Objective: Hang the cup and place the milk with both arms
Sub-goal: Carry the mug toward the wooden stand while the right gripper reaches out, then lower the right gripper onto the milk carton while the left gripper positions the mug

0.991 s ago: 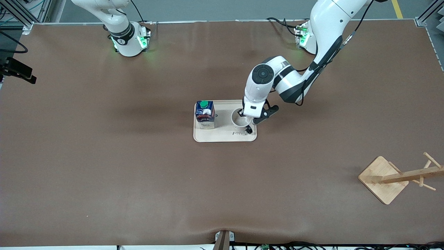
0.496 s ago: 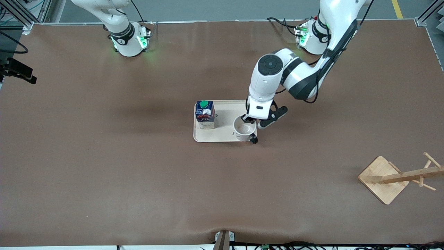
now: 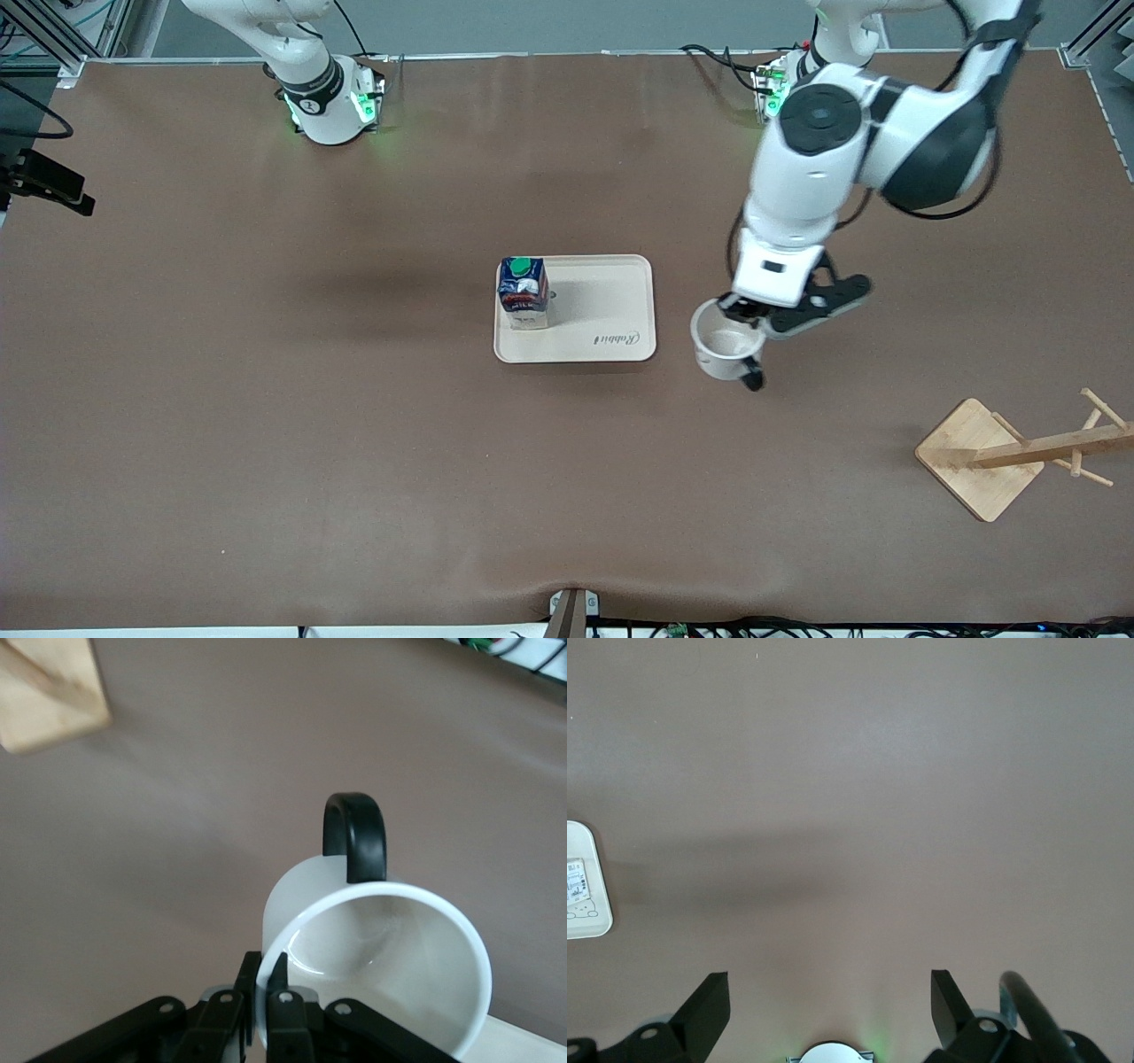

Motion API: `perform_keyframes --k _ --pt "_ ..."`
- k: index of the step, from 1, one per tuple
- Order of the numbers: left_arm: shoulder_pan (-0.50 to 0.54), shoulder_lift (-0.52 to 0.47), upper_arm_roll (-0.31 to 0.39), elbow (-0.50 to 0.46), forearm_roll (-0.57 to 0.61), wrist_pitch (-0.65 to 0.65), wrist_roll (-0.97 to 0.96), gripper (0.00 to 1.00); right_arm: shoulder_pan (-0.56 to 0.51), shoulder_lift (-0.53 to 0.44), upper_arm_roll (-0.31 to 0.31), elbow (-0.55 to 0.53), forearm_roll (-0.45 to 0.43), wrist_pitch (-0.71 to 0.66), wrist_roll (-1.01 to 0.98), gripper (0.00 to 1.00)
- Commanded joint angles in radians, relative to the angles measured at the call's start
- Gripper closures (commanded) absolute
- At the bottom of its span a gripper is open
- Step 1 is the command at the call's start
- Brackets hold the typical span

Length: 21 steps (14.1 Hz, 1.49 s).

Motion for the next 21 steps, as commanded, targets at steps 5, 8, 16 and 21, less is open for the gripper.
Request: perform_keyframes --k 5,8,16,21 --pt "0.255 -0.105 -0.008 0.046 -0.16 -0.194 0.564 1.0 0.084 0.086 0.007 0.013 0.015 -0.001 -0.016 0.0" --pt "0.381 -0.128 -0.004 0.046 -0.194 -0.212 0.848 1.0 0.106 0.113 0.009 0.016 0.018 0.006 -0.018 0.0" --pt "0.603 -0.073 -0.001 0.083 -0.209 -0.145 1.292 1.0 0.236 0.28 0.009 -0.004 0.07 0.17 0.002 0.0" --pt "0.627 0.038 -0.003 0.188 -0.208 -0.11 1.369 1.0 0.288 0.309 0.013 -0.005 0.095 0.098 0.004 0.0"
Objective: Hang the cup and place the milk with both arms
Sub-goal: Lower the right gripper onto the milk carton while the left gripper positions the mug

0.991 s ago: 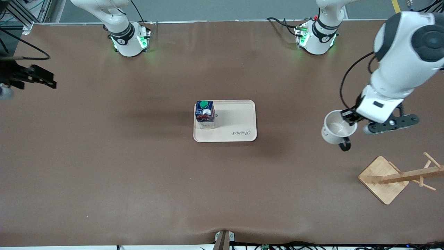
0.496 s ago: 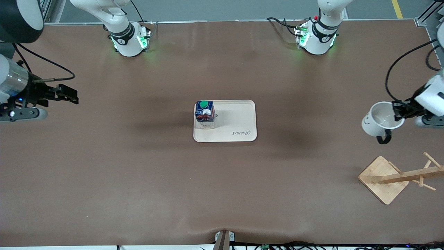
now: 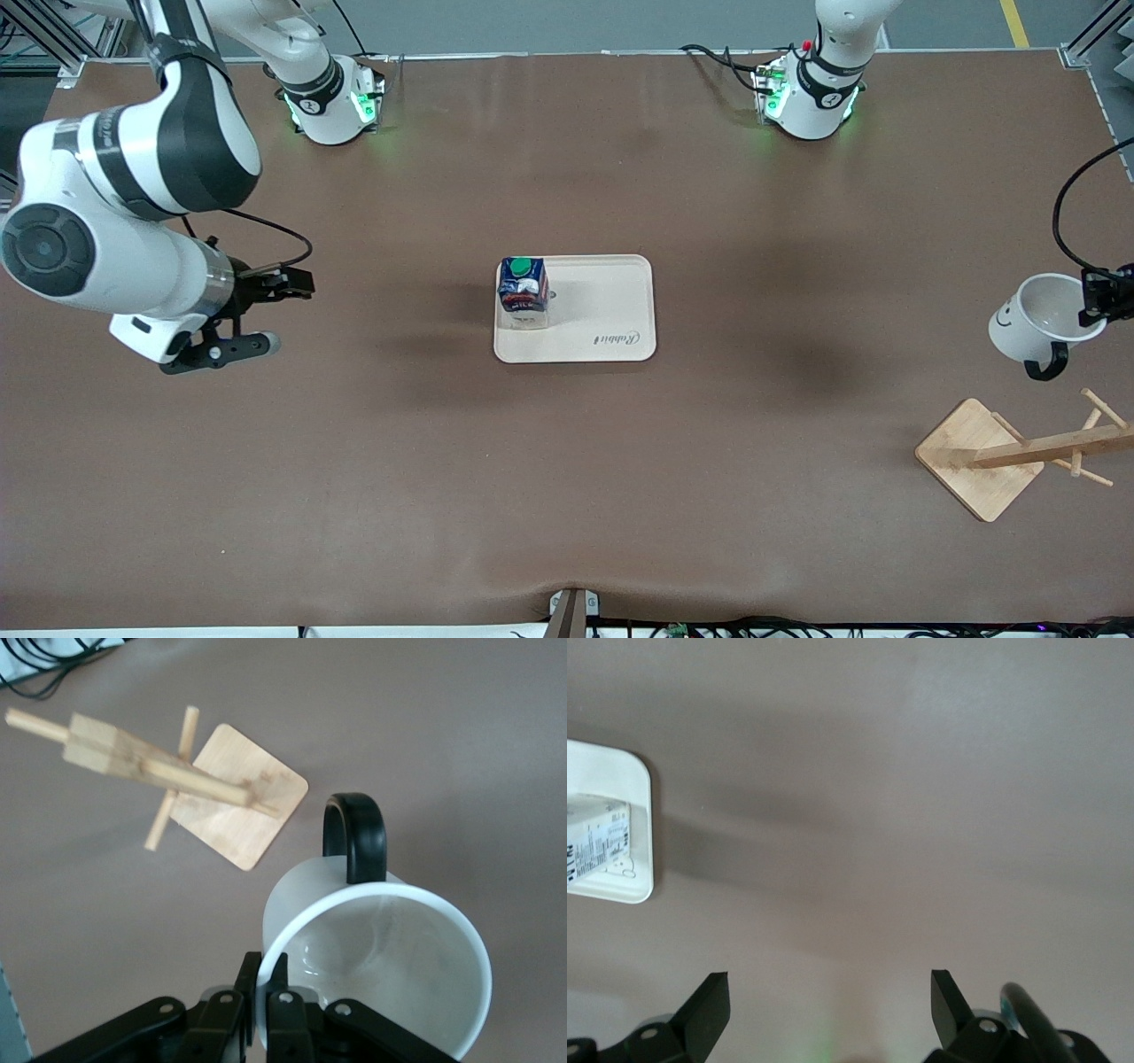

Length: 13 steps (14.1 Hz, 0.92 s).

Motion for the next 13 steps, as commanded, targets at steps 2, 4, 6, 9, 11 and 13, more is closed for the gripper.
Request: perform_keyframes --k 2,4,6,9,11,13 --pt "-0.003 0.081 -0.011 0.085 -0.01 -0.008 0.02 1.0 0.068 0.016 0.002 0.015 0.039 0.005 0.009 0.0" --pt "-0.003 0.1 -0.011 0.094 -0.007 0.007 0.028 1.0 0.126 0.018 -0.001 0.012 0.192 0.131 0.034 0.0" --pt "-0.001 0.118 -0.01 0.1 -0.008 0.02 0.063 1.0 0.184 0.033 0.002 0.012 0.237 0.153 0.172 0.0" --pt "0.011 0.132 -0.01 0.109 -0.008 0.02 0.082 1.0 0.324 0.079 -0.001 0.009 0.277 0.269 0.329 0.0" --pt "0.031 0.134 -0.01 0.109 -0.013 0.02 0.104 1.0 0.381 0.098 -0.001 0.003 0.272 0.28 0.444 0.0" --pt "0.045 0.14 -0.01 0.111 -0.016 0.02 0.15 1.0 0.41 0.101 -0.003 -0.03 0.263 0.291 0.521 0.0"
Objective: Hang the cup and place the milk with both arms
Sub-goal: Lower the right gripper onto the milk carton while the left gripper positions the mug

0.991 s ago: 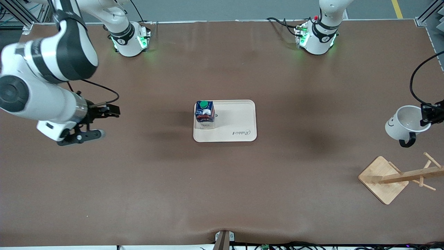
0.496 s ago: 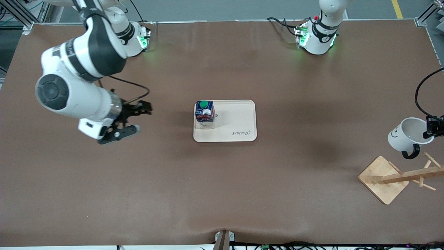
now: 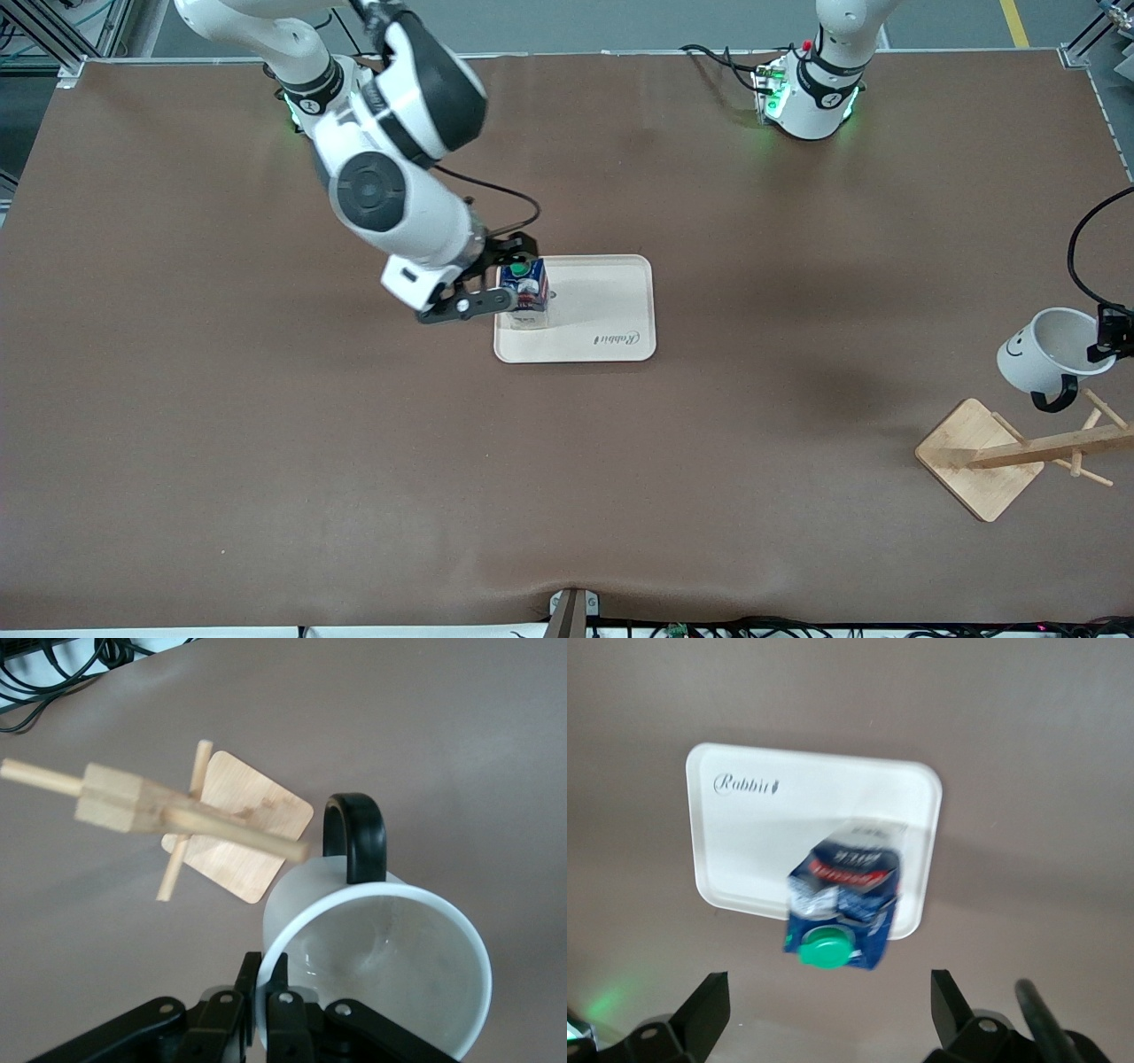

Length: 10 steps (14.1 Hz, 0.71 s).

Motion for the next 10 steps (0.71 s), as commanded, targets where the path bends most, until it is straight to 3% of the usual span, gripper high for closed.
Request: perform_keyframes --k 1,3,7,10 --pt "0.019 0.017 -0.007 0.032 -0.016 -0.004 0.056 1.0 0.017 -0.002 -0.013 -0.054 -0.017 0.021 0.061 0.0" --pt "0.024 0.023 -0.007 0.045 -0.016 -0.004 0.057 1.0 0.044 -0.003 -0.013 -0.11 -0.067 0.09 0.101 0.0" --pt "0.034 0.068 -0.007 0.084 -0.016 -0.004 0.09 1.0 0.105 0.061 -0.014 -0.127 -0.071 0.199 0.245 0.0" --pt "0.041 0.094 -0.007 0.117 -0.015 -0.004 0.1 1.0 0.129 0.073 -0.017 -0.238 -0.093 0.361 0.248 0.01"
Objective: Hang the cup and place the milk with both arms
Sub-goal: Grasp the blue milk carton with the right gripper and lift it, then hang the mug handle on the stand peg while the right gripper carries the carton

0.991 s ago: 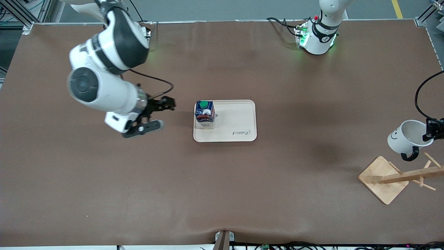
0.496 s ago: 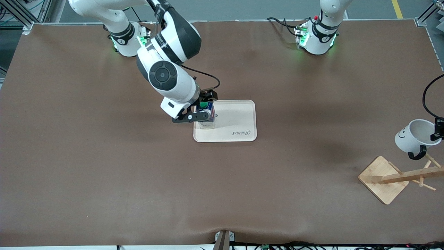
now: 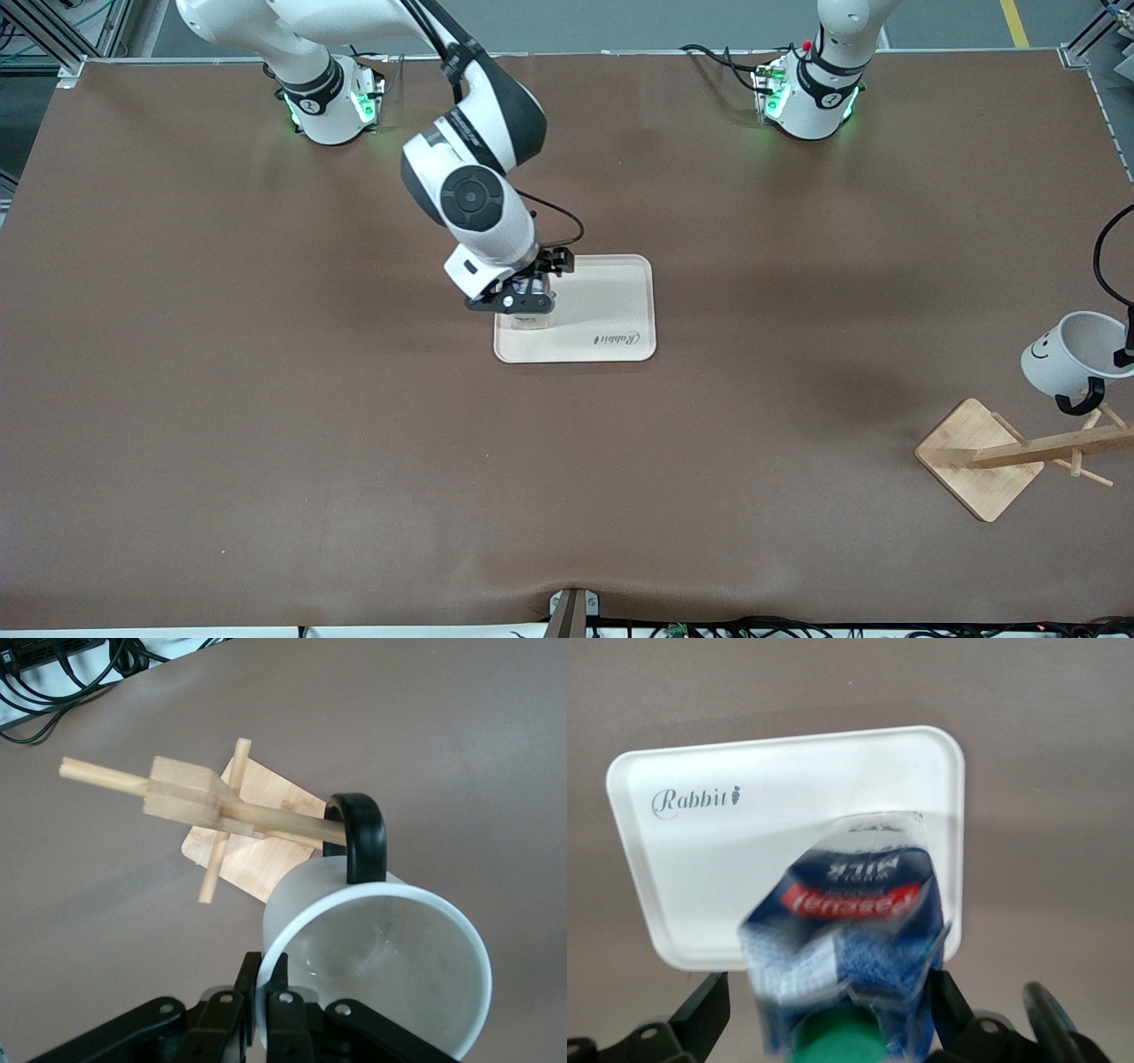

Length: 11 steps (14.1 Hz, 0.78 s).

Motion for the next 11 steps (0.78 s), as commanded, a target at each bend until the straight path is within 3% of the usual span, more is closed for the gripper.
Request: perform_keyframes --k 1,2,4,6,7,8,11 --pt "0.008 0.037 -0.008 0.055 -0.014 -0.005 0.027 1.0 0.007 -0.016 -0.015 -0.084 -0.023 0.078 0.025 0.91" --pt "0.008 0.041 -0.008 0.058 -0.014 -0.005 0.027 1.0 -0.017 -0.025 -0.014 -0.066 -0.008 0.035 0.06 1.0" --pt "0.008 0.042 -0.008 0.06 -0.014 -0.004 0.023 1.0 -0.034 -0.027 -0.012 -0.026 -0.014 -0.019 0.071 1.0" --pt "0.004 0.04 -0.009 0.058 -0.019 -0.005 0.0 0.54 -0.062 -0.029 -0.012 0.044 -0.006 -0.09 0.068 1.0" --pt "0.002 0.037 -0.012 0.058 -0.016 -0.005 -0.025 0.24 -0.097 -0.024 -0.009 0.105 -0.003 -0.168 0.066 1.0" --pt "0.001 0.031 -0.017 0.057 -0.016 -0.005 -0.045 0.0 -0.12 -0.019 -0.008 0.159 0.015 -0.23 0.063 1.0" --pt "-0.002 0.005 -0.057 0.046 -0.022 -0.04 -0.131 0.0 -0.182 -0.024 -0.009 0.193 0.086 -0.282 -0.018 1.0"
